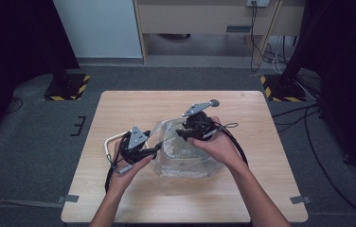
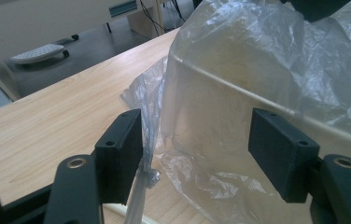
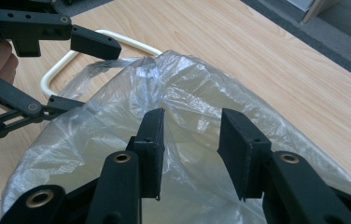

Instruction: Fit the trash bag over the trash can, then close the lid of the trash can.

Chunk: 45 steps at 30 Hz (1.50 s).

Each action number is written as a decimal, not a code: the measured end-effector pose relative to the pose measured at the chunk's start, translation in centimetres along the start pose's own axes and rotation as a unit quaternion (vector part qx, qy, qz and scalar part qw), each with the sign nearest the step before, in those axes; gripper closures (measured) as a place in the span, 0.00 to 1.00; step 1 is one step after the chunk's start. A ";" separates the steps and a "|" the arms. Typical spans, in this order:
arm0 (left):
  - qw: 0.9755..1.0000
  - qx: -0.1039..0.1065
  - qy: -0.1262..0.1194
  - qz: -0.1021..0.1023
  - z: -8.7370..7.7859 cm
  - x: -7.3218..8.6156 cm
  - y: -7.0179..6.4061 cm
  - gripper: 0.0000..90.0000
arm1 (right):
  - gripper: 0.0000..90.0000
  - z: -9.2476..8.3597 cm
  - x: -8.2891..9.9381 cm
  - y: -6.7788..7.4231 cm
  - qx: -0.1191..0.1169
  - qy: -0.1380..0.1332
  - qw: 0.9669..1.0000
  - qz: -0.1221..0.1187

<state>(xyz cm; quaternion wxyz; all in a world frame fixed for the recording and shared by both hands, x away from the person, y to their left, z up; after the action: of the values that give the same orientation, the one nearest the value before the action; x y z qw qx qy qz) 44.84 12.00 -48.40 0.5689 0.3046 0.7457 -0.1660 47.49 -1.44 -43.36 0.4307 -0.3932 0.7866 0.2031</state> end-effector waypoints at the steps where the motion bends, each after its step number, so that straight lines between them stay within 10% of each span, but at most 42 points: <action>1: 1.000 0.001 0.001 0.000 0.0 0.1 0.0 0.39 | 0.67 0.1 0.1 0.0 -0.001 0.001 1.000 -0.001; 22: 1.000 0.003 0.002 -0.013 0.3 1.0 -0.1 0.38 | 0.62 5.0 2.5 0.4 -0.008 0.076 0.997 0.000; 45: 1.000 0.003 -0.006 -0.024 -0.3 0.9 0.4 0.37 | 0.34 8.2 5.0 0.6 0.003 0.156 0.988 0.009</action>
<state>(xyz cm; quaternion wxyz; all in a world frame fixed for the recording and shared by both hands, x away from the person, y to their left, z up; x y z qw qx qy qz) 44.73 12.68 -49.16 0.5682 0.2876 0.7489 -0.1832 49.73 2.13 -52.02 0.3020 -0.4112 0.8485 0.1407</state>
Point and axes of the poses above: each handheld gripper's, and its own axes: z roughly forward along the jaws, x roughly out of its underside, y roughly to its left, the point moved 9 cm from there along z, roughly forward along the jaws, and after that the axes turned 9 degrees about -y, right-handed, at the moved point
